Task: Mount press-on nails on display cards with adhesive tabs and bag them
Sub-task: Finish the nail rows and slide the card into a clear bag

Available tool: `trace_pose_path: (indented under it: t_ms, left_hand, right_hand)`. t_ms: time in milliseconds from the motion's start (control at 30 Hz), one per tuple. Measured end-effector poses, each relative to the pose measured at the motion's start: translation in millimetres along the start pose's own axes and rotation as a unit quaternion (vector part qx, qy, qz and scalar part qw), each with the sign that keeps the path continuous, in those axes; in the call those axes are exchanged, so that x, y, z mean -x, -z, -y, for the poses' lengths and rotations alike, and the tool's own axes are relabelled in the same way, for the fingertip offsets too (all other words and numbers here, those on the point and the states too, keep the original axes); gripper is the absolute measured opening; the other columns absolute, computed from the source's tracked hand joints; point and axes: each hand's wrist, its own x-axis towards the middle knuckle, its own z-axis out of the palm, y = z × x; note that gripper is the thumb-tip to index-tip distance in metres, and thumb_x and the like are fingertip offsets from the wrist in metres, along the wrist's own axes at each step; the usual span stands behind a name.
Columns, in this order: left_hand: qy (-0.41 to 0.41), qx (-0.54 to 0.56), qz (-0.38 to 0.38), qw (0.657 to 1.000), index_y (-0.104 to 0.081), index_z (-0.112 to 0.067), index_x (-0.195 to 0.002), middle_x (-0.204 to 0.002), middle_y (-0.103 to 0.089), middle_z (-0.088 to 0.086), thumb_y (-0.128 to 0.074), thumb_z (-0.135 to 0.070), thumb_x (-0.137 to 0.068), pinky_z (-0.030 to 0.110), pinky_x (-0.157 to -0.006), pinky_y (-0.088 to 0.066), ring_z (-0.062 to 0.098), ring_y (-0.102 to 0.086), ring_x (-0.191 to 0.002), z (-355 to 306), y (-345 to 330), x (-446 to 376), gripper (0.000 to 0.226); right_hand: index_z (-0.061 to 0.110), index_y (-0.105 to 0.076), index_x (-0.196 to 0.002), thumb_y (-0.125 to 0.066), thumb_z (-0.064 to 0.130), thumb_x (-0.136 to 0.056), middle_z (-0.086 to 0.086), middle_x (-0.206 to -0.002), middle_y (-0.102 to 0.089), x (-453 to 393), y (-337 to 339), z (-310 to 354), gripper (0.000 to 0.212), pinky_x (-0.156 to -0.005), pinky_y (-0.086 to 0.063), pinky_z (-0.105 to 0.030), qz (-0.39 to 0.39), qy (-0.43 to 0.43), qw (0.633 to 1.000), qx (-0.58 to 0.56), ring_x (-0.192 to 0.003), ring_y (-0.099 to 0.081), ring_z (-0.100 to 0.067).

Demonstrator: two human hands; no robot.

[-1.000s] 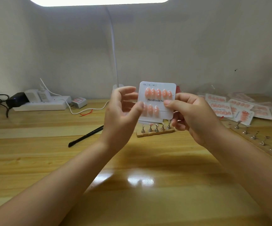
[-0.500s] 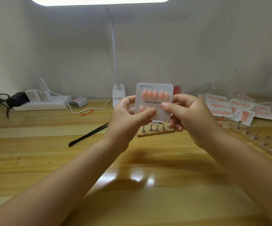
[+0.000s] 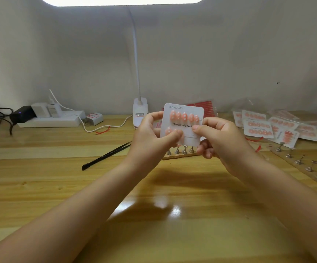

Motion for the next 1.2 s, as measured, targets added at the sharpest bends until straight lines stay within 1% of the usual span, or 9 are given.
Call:
trace_pose_path:
  t_ms: [100, 233, 367, 500, 633, 767, 900, 1033, 1200]
  left_hand:
    - [0.006, 0.009, 0.000, 1.000, -0.048, -0.027, -0.116, -0.090, -0.075, 0.011, -0.073, -0.009, -0.084, 0.040, -0.081, -0.059, 0.024, -0.073, -0.084, 1, 1, -1, 0.044]
    - [-0.014, -0.013, -0.005, 1.000, -0.049, -0.031, -0.110, -0.081, -0.074, 0.005, -0.077, -0.006, -0.080, 0.034, -0.070, -0.060, 0.019, -0.073, -0.078, 2, 1, 0, 0.049]
    - [-0.026, -0.043, -0.010, 0.999, -0.049, -0.029, -0.112, -0.078, -0.074, 0.004, -0.079, -0.007, -0.077, 0.032, -0.067, -0.059, 0.020, -0.072, -0.075, 4, 3, -1, 0.051]
    - [-0.017, -0.062, -0.001, 0.998, -0.043, -0.028, -0.125, -0.084, -0.076, 0.002, -0.078, -0.018, -0.081, 0.037, -0.077, -0.060, 0.016, -0.073, -0.079, 8, 4, -2, 0.057]
    - [0.004, -0.082, -0.041, 0.996, -0.038, -0.022, -0.141, -0.086, -0.073, -0.004, -0.066, -0.048, -0.080, 0.040, -0.089, -0.054, 0.009, -0.069, -0.088, 14, 9, -9, 0.072]
    - [-0.001, -0.099, -0.092, 0.991, -0.041, -0.023, -0.136, -0.093, -0.072, -0.004, -0.054, -0.037, -0.097, 0.035, -0.084, -0.053, 0.006, -0.068, -0.085, 26, 17, -12, 0.043]
    - [-0.014, -0.140, -0.152, 0.978, -0.047, -0.026, -0.121, -0.100, -0.062, -0.004, -0.055, -0.031, -0.097, 0.024, -0.074, -0.048, 0.014, -0.063, -0.094, 40, 25, -19, 0.025]
    - [-0.003, -0.202, -0.136, 0.970, -0.047, -0.022, -0.127, -0.098, -0.054, -0.015, -0.055, -0.027, -0.097, 0.013, -0.066, -0.043, -0.003, -0.056, -0.085, 51, 29, -22, 0.031]
    - [0.013, -0.261, -0.042, 0.964, -0.045, -0.019, -0.133, -0.100, -0.060, -0.009, -0.058, -0.016, -0.094, 0.019, -0.075, -0.048, 0.005, -0.060, -0.090, 57, 24, -19, 0.040]
  right_hand:
    - [0.004, -0.066, -0.093, -0.058, 0.013, -0.094, -0.012, -0.077, -0.065, -1, 0, -1, 0.013, -0.040, -0.039, -0.024, 0.001, 0.002, 1.000, 0.008, -0.047, -0.058, -0.012]
    - [0.007, -0.066, -0.083, -0.059, 0.013, -0.094, -0.011, -0.072, -0.064, -1, 0, -2, 0.014, -0.039, -0.040, -0.023, 0.006, 0.008, 1.000, 0.015, -0.048, -0.059, -0.014]
    - [0.004, -0.067, -0.091, -0.059, 0.016, -0.094, -0.018, -0.078, -0.068, -2, 0, -7, 0.014, -0.040, -0.041, -0.024, -0.002, 0.004, 0.999, 0.041, -0.049, -0.061, -0.013]
    - [0.008, -0.067, -0.089, -0.059, 0.018, -0.094, -0.009, -0.077, -0.068, -2, 1, -6, 0.014, -0.040, -0.041, -0.023, -0.004, 0.006, 0.998, 0.056, -0.050, -0.062, -0.012]
    - [0.008, -0.066, -0.089, -0.058, 0.016, -0.095, -0.015, -0.084, -0.069, -3, 4, -4, 0.013, -0.040, -0.041, -0.023, -0.013, -0.002, 0.999, 0.052, -0.049, -0.061, -0.011]
    - [0.009, -0.068, -0.088, -0.060, 0.013, -0.093, -0.007, -0.075, -0.071, -3, 5, -4, 0.011, -0.039, -0.041, -0.021, 0.004, -0.042, 0.998, 0.050, -0.047, -0.060, -0.010]
    - [0.008, -0.068, -0.091, -0.065, 0.009, -0.088, -0.004, -0.067, -0.073, -2, 3, -8, 0.004, -0.039, -0.041, -0.017, 0.094, -0.134, 0.979, 0.123, -0.048, -0.062, -0.009]
    - [0.019, -0.064, -0.105, -0.074, 0.017, -0.082, -0.001, -0.075, -0.075, -1, -2, -17, 0.025, -0.043, -0.043, -0.017, 0.138, -0.171, 0.947, 0.233, -0.054, -0.066, -0.009]
    - [0.027, -0.039, -0.130, -0.072, 0.031, -0.079, 0.004, -0.062, -0.071, -2, -4, -27, 0.061, -0.036, -0.041, -0.018, 0.148, -0.133, 0.906, 0.375, -0.045, -0.065, -0.009]
